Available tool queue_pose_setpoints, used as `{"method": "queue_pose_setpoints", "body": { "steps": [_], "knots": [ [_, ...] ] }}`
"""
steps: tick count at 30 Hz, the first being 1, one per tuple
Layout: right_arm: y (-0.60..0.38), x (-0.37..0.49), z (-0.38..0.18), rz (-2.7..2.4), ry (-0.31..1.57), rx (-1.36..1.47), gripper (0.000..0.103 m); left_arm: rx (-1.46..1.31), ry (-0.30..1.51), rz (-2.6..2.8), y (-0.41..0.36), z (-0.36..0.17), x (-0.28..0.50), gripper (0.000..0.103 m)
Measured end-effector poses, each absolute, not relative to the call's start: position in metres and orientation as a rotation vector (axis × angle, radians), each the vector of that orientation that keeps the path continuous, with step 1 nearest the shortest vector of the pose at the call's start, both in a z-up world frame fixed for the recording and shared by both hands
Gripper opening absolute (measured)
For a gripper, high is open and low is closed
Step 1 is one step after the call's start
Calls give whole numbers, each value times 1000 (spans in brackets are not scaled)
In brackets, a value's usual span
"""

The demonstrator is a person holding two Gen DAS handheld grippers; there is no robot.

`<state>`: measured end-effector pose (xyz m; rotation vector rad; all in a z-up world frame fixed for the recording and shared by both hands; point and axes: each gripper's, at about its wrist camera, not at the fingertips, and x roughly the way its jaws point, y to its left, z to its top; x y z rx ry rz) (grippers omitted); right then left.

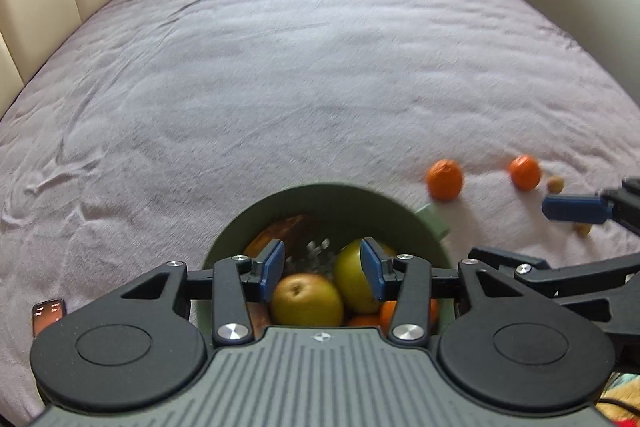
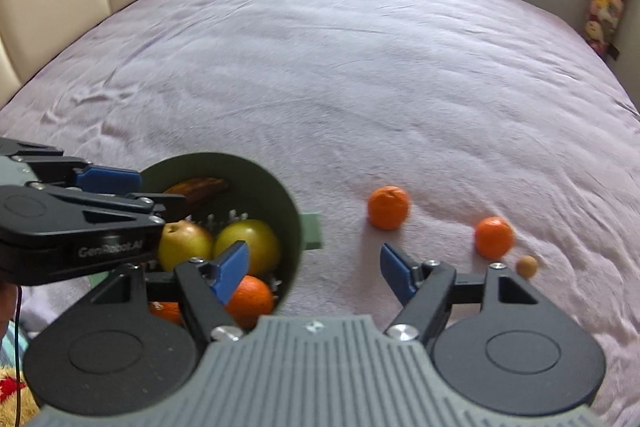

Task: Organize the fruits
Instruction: 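Move both tools back toward the two remaining mandarins on the bed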

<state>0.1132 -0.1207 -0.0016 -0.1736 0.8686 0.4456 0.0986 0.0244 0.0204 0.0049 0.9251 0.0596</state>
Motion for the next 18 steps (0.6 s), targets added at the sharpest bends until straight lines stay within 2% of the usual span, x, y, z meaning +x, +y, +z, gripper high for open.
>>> {"method": "queue_pose_setpoints", "body": {
  "steps": [3, 18],
  "knots": [
    [-141, 112, -2, 382, 859, -139, 76, -49, 877, 83, 16, 26, 96, 60],
    [-257, 115, -35, 66, 880, 129, 81, -8, 808, -86, -61, 12, 93, 60]
  ]
}}
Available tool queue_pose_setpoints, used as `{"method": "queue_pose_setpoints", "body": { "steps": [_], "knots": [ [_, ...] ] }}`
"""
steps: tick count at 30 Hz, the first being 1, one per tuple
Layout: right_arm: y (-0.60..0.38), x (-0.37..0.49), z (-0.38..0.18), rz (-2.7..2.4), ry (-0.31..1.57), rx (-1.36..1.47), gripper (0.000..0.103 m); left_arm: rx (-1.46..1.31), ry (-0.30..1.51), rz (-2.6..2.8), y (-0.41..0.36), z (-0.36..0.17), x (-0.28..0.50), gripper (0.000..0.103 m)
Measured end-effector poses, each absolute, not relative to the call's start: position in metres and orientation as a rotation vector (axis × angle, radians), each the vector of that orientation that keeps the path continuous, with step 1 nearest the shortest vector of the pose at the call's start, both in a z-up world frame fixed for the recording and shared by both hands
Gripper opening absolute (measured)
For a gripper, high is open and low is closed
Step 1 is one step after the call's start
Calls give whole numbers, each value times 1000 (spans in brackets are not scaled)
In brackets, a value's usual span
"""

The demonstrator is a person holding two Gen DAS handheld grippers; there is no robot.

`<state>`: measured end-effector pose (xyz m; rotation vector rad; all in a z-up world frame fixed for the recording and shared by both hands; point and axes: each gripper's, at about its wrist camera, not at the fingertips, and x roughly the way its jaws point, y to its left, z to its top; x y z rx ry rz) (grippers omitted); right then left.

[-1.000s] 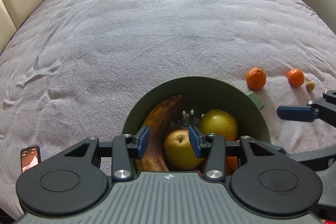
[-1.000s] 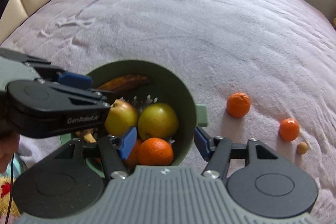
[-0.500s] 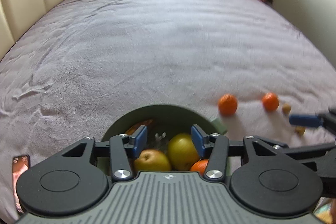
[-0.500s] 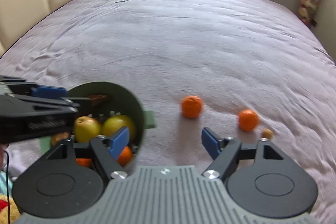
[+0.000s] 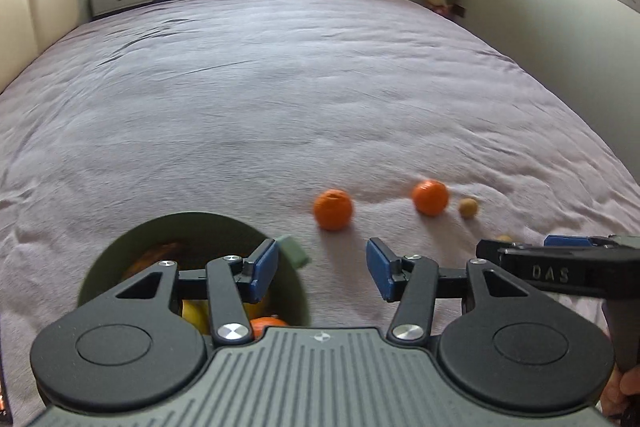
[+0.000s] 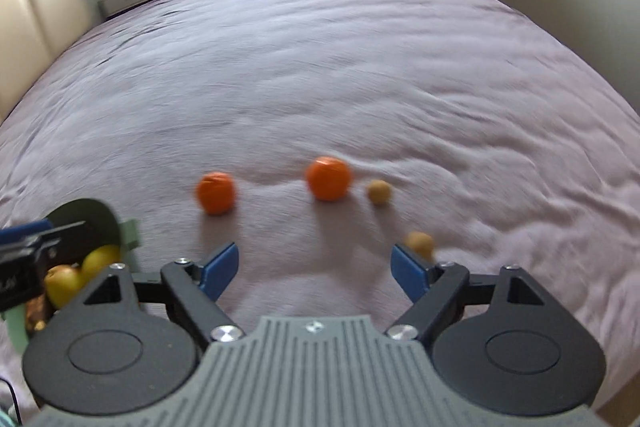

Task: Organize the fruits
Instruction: 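Move both tools back toward the two remaining mandarins on the bed, then grasp a mandarin with the left tool while the right tool grasps the other mandarin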

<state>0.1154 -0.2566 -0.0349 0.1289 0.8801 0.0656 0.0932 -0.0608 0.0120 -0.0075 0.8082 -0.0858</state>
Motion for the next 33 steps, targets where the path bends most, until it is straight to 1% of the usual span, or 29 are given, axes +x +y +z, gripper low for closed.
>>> {"method": "queue_pose_setpoints", "body": {
  "steps": [9, 15, 17, 18, 24, 26, 31, 32, 33],
  "knots": [
    [-282, 119, -53, -24, 832, 157, 80, 21, 770, -211, -92, -7, 97, 60],
    [-295, 126, -65, -29, 808, 178, 73, 59, 751, -250, -111, -19, 106, 60],
    [-301, 130, -69, -29, 806, 215, 72, 83, 746, -232, -116, -24, 111, 60],
    [-303, 133, -70, -29, 802, 234, 68, 106, 744, -227, -119, -27, 113, 60],
    [-292, 145, -75, 46, 728, 224, 66, 247, 724, -180, -126, -41, 127, 60],
    [-286, 149, -76, 87, 720, 217, 63, 252, 727, -164, -125, -45, 134, 60],
    [-276, 160, -76, 141, 702, 215, 62, 212, 748, -115, -118, -50, 154, 60],
    [-274, 163, -76, 146, 702, 212, 61, 210, 759, -99, -117, -52, 158, 60],
    [-273, 166, -77, 152, 705, 210, 56, 205, 771, -86, -116, -53, 163, 60]
  ]
}}
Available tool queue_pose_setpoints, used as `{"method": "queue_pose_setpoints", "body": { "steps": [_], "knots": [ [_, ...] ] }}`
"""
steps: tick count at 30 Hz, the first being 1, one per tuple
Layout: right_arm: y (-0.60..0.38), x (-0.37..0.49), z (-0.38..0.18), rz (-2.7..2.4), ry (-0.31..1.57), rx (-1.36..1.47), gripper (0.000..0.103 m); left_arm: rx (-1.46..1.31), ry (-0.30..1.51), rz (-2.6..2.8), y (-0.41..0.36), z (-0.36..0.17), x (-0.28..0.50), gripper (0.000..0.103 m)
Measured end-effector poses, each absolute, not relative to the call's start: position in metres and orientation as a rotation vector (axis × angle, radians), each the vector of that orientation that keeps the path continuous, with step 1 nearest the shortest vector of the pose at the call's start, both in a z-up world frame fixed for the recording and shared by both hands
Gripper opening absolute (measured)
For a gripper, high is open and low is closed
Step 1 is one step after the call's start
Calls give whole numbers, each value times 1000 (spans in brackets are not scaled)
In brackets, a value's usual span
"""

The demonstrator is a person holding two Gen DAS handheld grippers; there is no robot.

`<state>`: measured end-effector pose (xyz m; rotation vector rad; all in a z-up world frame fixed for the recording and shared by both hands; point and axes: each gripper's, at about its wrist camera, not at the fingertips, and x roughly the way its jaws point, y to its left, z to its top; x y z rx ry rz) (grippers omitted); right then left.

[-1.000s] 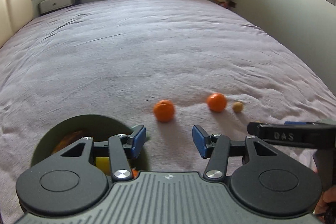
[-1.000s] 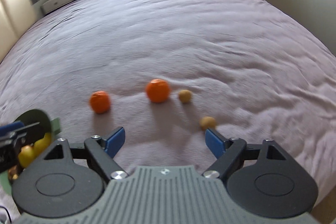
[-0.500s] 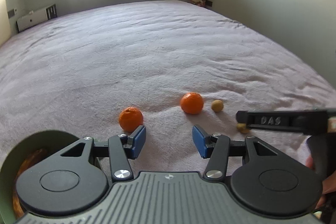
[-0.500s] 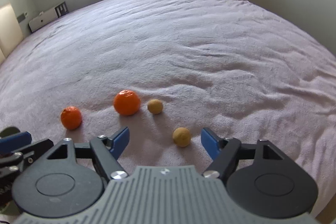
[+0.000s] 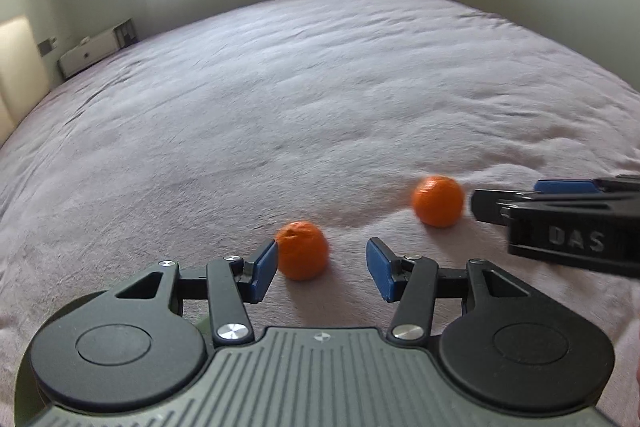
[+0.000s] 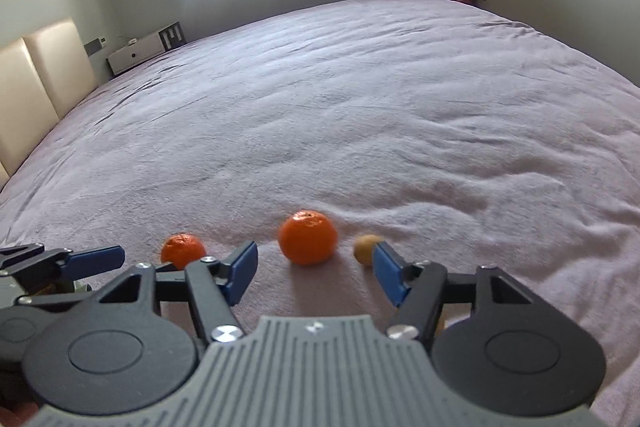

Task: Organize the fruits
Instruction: 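Grasp a mandarin with the left tool while the right tool grasps the other mandarin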

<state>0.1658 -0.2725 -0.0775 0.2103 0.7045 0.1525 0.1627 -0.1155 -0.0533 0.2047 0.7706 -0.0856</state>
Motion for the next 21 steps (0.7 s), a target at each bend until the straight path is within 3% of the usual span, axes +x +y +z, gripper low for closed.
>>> {"method": "queue_pose_setpoints", "body": {
  "steps": [6, 21],
  "knots": [
    [-261, 177, -85, 164, 720, 133, 50, 95, 848, -56, -100, -56, 187, 60],
    [-224, 201, -109, 153, 708, -127, 49, -108, 983, -30, -72, -77, 218, 60]
  ]
}}
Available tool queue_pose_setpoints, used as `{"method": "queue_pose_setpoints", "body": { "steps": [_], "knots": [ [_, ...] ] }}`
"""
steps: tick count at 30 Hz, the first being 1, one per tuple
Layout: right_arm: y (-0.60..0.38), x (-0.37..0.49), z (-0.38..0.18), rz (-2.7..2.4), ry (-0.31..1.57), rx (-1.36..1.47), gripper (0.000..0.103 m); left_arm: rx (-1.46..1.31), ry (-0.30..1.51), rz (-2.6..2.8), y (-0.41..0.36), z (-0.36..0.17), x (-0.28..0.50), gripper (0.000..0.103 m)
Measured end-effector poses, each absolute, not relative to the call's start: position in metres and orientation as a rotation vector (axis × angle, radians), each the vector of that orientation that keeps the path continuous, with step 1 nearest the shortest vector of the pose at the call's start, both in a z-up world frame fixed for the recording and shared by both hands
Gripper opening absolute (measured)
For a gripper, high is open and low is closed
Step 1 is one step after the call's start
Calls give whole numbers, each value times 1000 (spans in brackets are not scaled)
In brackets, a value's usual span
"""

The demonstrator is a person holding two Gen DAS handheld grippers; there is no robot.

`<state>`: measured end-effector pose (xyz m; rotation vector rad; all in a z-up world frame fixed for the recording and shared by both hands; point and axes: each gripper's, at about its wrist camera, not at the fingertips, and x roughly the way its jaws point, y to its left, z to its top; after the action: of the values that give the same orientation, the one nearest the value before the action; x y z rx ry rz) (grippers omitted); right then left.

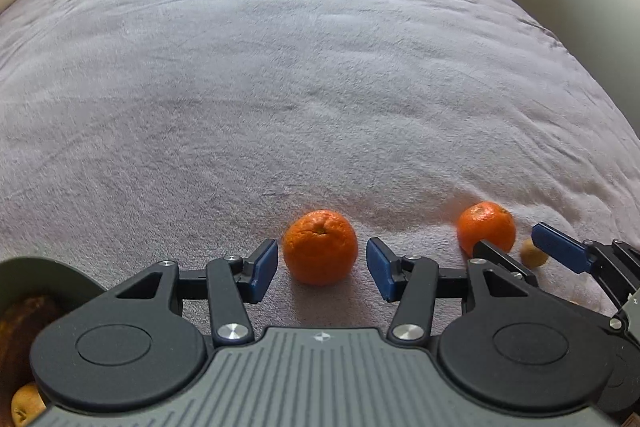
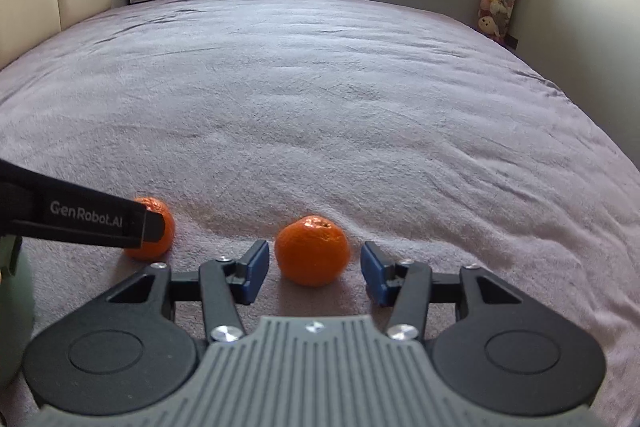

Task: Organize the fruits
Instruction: 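Grasp a mandarin with the left tool while the right tool grasps the other mandarin, then lift both mandarins and carry them over the green colander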

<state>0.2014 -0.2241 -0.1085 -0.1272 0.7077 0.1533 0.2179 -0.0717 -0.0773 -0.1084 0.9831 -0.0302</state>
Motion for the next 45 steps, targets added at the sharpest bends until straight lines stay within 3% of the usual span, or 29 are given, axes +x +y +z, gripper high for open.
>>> {"method": "queue_pose_setpoints", "body": {
  "steps": [9, 16, 27, 45],
  "knots": [
    [-217, 209, -117, 149, 716, -148, 46, -158, 1032, -22, -70, -88, 232, 60],
    [-217, 212, -120, 120, 725, -159, 44, -175, 1045, -24, -70, -93, 236, 53],
    [-216, 209, -115, 100, 731, -152, 41, -216, 1047, -38, -65, -88, 233, 51],
    [-211, 183, -59, 158, 705, -107, 41, -212, 937, -83, -55, -13, 171, 50]
  ]
}}
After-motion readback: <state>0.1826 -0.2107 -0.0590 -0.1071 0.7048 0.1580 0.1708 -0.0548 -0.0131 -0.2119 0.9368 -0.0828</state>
